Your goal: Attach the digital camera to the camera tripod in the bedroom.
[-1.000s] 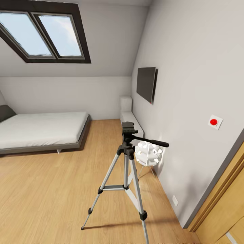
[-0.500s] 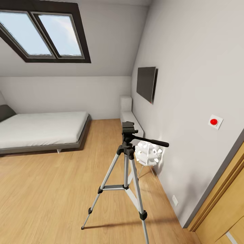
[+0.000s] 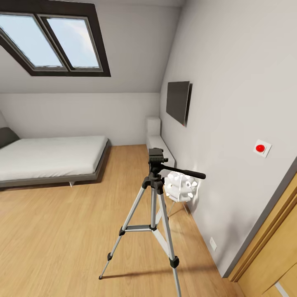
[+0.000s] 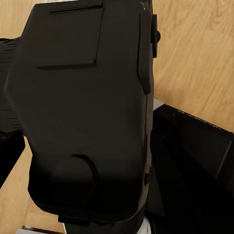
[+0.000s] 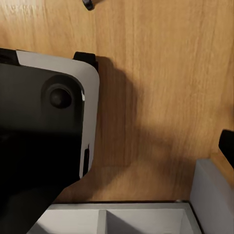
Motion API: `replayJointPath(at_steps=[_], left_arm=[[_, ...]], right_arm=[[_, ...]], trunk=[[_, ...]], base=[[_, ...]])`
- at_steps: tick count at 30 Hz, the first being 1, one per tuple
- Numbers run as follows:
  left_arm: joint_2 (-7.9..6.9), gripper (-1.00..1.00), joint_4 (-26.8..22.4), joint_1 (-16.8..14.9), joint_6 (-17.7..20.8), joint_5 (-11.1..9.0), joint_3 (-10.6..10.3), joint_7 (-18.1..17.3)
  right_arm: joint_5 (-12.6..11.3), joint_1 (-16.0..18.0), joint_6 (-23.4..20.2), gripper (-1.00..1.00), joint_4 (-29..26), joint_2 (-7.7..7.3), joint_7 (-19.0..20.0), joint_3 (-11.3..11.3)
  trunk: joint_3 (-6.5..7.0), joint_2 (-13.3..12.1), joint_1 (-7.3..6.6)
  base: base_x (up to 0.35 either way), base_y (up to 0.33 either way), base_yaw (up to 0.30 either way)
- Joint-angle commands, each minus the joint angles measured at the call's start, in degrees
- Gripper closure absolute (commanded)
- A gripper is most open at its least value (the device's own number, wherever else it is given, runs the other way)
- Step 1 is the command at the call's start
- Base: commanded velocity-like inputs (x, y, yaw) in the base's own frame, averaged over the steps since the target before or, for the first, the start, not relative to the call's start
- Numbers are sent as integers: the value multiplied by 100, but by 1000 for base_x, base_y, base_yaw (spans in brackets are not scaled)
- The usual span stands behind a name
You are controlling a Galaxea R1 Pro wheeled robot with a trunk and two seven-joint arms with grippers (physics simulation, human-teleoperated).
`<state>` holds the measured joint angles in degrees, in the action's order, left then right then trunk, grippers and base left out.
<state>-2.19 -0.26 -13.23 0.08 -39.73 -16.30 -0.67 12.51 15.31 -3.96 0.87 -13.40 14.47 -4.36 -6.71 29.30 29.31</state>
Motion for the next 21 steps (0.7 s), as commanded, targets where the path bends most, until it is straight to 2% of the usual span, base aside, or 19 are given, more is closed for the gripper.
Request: replayJointPath(at_steps=[1,5,8,11,13,16,19,20,21], left_arm=[[-1,100,0,-4,1,-44,-49,-12],[1,100,-2,-4,2,-36,-44,-12],[15,100,-1,-4,1,-34,-24,-12],[22,100,-1,-4,1,-44,-17,-12],[20,100,0,-4,3,-67,-13,-12],[24,100,5,-4,6,-97,-5,-12],[41,100,7,-4,8,-92,-5,-12],[50,100,7,-4,8,-98,-3,-12],[52,100,8,-4,9,-101,-2,-12]], right_arm=[[48,7,-8,-100,-2,-1,21,-51],[44,7,-36,-100,-251,22,66,-55],[13,7,-253,-100,-1080,51,141,-65],[-34,7,-878,-100,-2185,62,239,-101],[-78,7,-1255,-100,-2733,70,294,-120],[-193,7,-2111,-100,-3990,84,392,-138],[-263,7,-2567,-100,-4744,92,421,-141],[-360,7,-2953,-100,-5458,108,451,-136],[-403,7,-3074,-100,-5696,120,472,-132]], trunk=[[-10,10,2],[-10,10,2],[-10,10,2],[-10,10,2],[-10,10,2],[-10,10,2],[-10,10,2],[-10,10,2],[-10,10,2]], base=[[0,0,0],[0,0,0],[0,0,0],[0,0,0],[0,0,0],[0,0,0],[0,0,0],[0,0,0],[0,0,0]])
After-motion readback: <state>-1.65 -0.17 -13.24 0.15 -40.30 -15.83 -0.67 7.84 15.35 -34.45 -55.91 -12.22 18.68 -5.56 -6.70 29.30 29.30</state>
